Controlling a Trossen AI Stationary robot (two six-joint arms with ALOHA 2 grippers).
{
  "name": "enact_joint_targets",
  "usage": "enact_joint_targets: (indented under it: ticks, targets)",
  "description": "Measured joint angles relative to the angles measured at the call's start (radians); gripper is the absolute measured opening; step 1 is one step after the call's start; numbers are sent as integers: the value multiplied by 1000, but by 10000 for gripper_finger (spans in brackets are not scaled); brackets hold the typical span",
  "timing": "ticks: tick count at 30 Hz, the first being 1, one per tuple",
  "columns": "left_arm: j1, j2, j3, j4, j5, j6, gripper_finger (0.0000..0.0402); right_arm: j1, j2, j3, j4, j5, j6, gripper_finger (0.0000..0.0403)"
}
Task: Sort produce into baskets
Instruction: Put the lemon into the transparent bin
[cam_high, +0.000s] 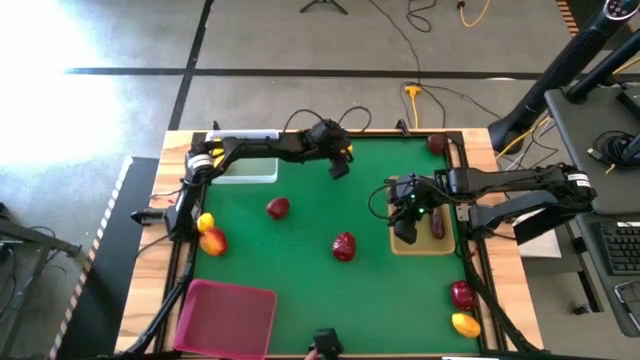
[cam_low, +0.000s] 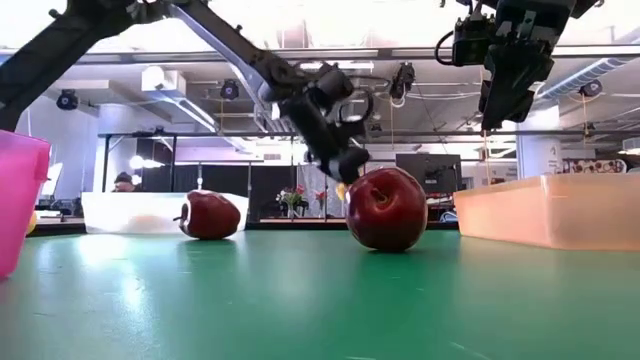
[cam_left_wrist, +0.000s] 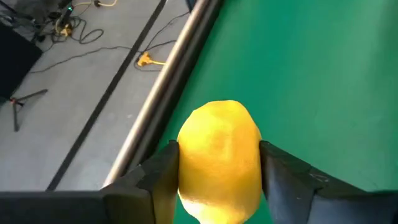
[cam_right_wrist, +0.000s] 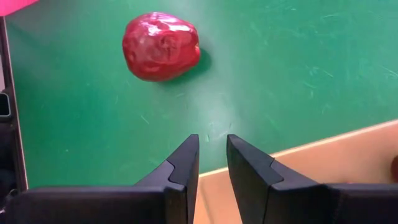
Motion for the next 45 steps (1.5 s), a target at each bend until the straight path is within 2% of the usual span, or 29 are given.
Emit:
enact_joint_targets:
  ticks: [3, 6, 9, 14, 18, 21, 24, 28, 34, 39, 45]
  targets:
    - [-1, -77, 15, -106, -30, 22, 161, 0, 0, 0, -1, 0, 0, 75]
    - [-3, -180, 3, -241, -133, 37, 159, 0, 0, 0, -1, 0, -1, 75]
    - [1, -285, -31, -428, -221, -9, 158, 0, 0, 0, -1, 0, -18, 75]
    - [20, -476, -178, -652, -324, -159, 157, 0, 0, 0, 6, 1, -74, 75]
    - [75, -598, -334, -715, -334, -276, 156, 0, 0, 0, 6, 0, -98, 75]
    - [164, -641, -416, -760, -332, -385, 156, 0, 0, 0, 7, 0, -99, 75]
    - [294, -632, -448, -800, -260, -494, 156, 0, 0, 0, 7, 1, -124, 75]
    - [428, -561, -437, -804, -104, -516, 156, 0, 0, 0, 7, 0, -140, 75]
    - [535, -410, -341, -820, -94, -469, 160, 0, 0, 0, 7, 0, -152, 75]
    - [603, -277, -221, -907, -95, -451, 164, 1, 0, 0, -29, -7, -205, 75]
    - [612, -191, -146, -939, -99, -416, 201, 12, -2, 0, -109, -8, -287, 103]
